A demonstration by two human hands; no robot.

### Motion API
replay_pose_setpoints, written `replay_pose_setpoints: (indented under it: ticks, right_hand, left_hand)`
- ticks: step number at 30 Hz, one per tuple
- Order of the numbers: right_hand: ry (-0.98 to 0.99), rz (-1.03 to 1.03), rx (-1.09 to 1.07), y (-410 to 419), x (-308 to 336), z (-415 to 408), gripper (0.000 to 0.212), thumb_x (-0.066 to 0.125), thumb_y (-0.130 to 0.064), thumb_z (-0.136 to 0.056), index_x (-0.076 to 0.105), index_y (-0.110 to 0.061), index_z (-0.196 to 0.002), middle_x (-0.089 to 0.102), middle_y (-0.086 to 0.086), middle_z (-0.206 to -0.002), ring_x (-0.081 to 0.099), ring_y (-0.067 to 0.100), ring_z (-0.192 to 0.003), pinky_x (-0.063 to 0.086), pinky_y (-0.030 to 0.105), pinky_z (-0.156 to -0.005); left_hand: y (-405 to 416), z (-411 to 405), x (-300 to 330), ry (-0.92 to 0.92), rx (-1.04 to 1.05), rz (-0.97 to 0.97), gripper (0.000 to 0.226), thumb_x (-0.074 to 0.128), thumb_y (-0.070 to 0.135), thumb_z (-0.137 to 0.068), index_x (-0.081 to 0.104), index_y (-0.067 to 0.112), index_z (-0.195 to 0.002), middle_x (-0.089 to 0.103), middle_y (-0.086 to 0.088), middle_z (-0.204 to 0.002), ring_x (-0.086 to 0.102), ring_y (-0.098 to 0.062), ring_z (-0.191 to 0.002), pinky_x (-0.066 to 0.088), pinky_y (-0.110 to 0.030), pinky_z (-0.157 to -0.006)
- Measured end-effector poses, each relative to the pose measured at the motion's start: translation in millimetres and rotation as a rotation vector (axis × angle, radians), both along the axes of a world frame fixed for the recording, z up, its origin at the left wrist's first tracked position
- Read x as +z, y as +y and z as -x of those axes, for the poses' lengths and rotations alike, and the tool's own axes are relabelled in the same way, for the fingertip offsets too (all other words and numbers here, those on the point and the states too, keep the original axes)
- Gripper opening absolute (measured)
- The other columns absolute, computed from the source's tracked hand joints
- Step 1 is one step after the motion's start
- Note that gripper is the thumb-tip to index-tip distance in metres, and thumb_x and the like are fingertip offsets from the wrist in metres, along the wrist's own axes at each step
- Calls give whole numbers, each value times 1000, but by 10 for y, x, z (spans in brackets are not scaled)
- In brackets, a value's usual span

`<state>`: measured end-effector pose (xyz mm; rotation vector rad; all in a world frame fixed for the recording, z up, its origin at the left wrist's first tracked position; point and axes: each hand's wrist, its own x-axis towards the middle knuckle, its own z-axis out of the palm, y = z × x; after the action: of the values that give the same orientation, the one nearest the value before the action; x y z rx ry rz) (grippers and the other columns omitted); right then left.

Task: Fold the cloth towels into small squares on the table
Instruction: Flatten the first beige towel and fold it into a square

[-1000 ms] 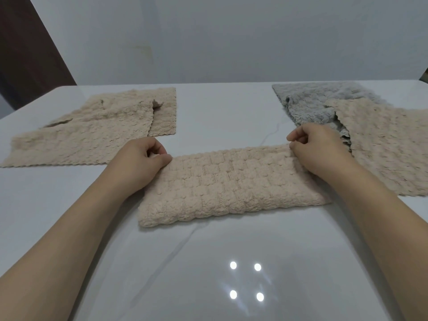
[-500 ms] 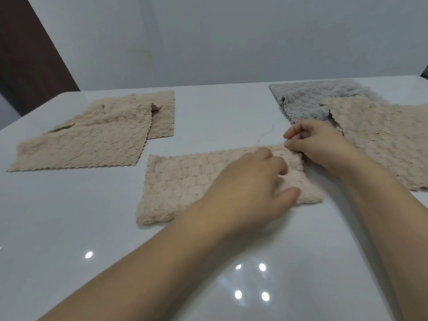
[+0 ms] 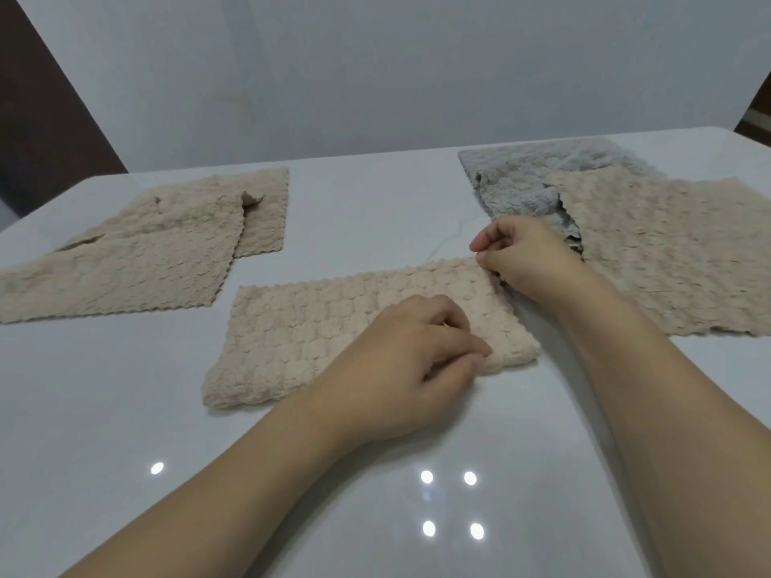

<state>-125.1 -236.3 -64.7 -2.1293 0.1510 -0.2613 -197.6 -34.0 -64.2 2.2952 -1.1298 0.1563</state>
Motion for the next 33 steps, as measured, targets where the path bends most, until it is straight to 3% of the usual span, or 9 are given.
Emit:
replay_pose_setpoints:
  ticks: [4,7,10,12,14,17,27,30,33]
  right_hand:
    - [74,294,-40,108,153,86,24,50,-1,-85,66,-17,-95,64,2,-99,57,20,-90,41,26,-70]
    - [-46,559,-111,349,273,219,35,45,-3,-87,62,-6,-117,58,14,-121,53,30,-110,41,33,-85]
    - [-154,525,-17,709,282,336,25,41,-11,-94,61,-3,-106,60,17,-114,55,34,-108,42,37,-87]
    - [-58,435,71,898,191,422,26,34,-20,-100,55,-7,-94,60,14,-106,55,31,-104,38,34,-82]
    - [76,533,124,965,7,491,37,27,-28,-103,54,-8,-118,55,13,-129,47,27,-124,33,37,-102]
    - [137,770,160,860,-150,541,56,18,-38,-102,18,-15,-153,13,1,-161,8,17,-148,2,41,-120]
    - [219,802,141,462,-145,556,57,15,-41,-102,9,-19,-155,3,-4,-162,-1,14,-148,-1,40,-120]
    - [220,814,143,481,-137,550,58,14,-40,-102,8,-17,-155,3,-1,-162,-1,16,-149,0,40,-120]
    - [228,802,155,492,-119,563,58,14,-40,-102,7,-16,-155,2,-1,-162,-1,17,-149,0,40,-120]
  left_hand:
    - [311,-128,176,107,364,78,23,50,22,-98,71,22,-108,58,10,-113,55,-6,-107,40,-24,-96]
    - [478,-268,212,88,575,13,29,43,20,-100,63,18,-121,54,2,-129,48,-15,-123,33,-24,-102]
    - [465,-324,139,116,569,-124,43,32,34,-103,57,12,-130,52,-5,-137,43,-24,-131,31,-36,-111]
    - [438,-311,14,133,550,-308,55,22,44,-104,45,12,-143,41,-6,-151,30,-25,-143,20,-43,-118]
    - [448,-290,-106,132,575,-426,61,17,47,-104,22,15,-156,18,-3,-164,11,-20,-151,5,-43,-123]
    - [532,-284,-139,128,587,-443,62,14,47,-104,9,18,-159,7,1,-166,1,-17,-153,-2,-38,-123]
    - [1131,-277,-87,218,647,-489,69,9,57,-100,2,22,-159,-2,6,-166,-6,-11,-152,-4,-36,-123]
    - [1041,-261,-9,168,690,-570,70,6,54,-100,4,15,-159,2,0,-167,-4,-17,-153,-9,-44,-122]
    - [633,-126,71,99,645,-471,69,8,52,-102,10,12,-158,8,-3,-166,0,-20,-153,-6,-48,-122]
